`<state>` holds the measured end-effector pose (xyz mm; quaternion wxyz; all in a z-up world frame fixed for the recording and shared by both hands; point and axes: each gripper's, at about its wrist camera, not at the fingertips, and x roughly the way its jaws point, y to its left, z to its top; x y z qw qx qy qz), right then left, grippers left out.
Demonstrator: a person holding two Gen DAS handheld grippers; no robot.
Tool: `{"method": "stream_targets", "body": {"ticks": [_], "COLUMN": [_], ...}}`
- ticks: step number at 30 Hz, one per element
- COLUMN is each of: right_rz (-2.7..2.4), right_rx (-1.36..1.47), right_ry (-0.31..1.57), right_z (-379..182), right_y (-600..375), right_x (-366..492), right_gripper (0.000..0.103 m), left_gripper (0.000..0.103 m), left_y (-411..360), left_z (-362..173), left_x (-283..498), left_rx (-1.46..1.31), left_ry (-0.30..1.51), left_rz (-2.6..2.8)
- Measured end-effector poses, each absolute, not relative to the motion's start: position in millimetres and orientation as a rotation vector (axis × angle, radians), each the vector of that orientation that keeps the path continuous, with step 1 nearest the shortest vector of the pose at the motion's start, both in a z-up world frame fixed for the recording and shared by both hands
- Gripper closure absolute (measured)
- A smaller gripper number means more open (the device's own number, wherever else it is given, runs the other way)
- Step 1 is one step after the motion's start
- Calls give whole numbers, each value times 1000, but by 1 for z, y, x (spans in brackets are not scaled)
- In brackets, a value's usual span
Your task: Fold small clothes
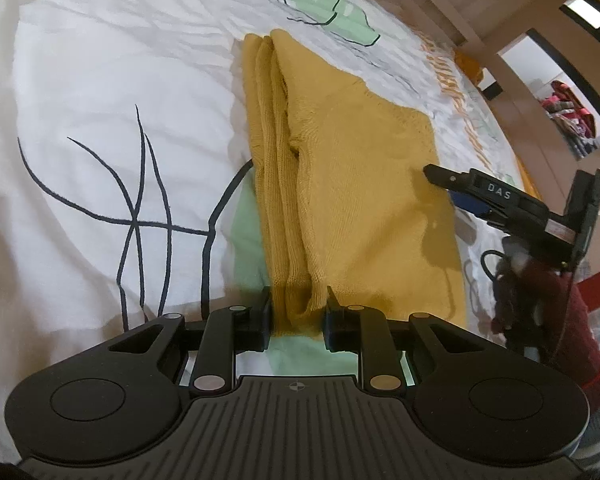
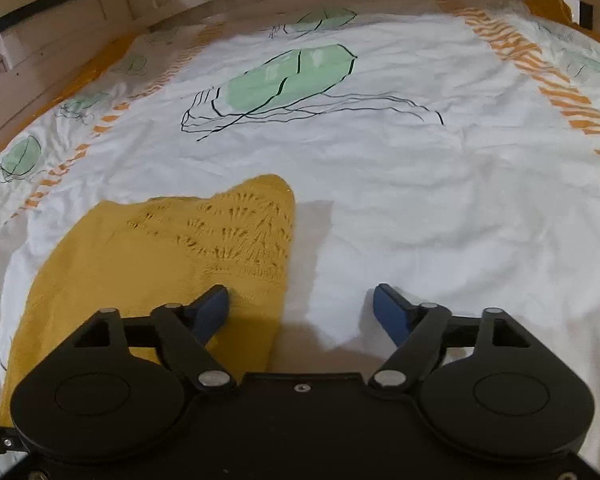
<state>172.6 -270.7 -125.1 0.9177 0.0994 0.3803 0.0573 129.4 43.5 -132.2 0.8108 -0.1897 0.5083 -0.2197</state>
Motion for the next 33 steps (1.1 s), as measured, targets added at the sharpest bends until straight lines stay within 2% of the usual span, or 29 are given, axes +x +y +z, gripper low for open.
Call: {"method": "stream_targets", "body": {"ticks": [10, 17, 26, 28, 33], "right_rz": [127, 129, 129, 127, 107], "right_rx": [275, 273, 285, 291, 271], "right_ry": [650, 653, 648, 648, 660], "right_z": [-96, -100, -105, -106, -112], "right_y": [-271, -264, -260, -261, -264], "right_x": [156, 166, 172, 177, 190], "right_gripper": [20, 19, 18, 15, 14], "left_gripper": [77, 77, 73, 73, 73], "left_y": [45, 46, 12, 3, -9], "left_z": [-106, -72, -53, -57, -83], "left_x": [90, 81, 146, 161, 197], "left_rx": [-307, -237, -120, -90, -56], "left_ry": [934, 788, 702, 693, 760], "left_rz": [-416, -370, -321, -309, -232]}}
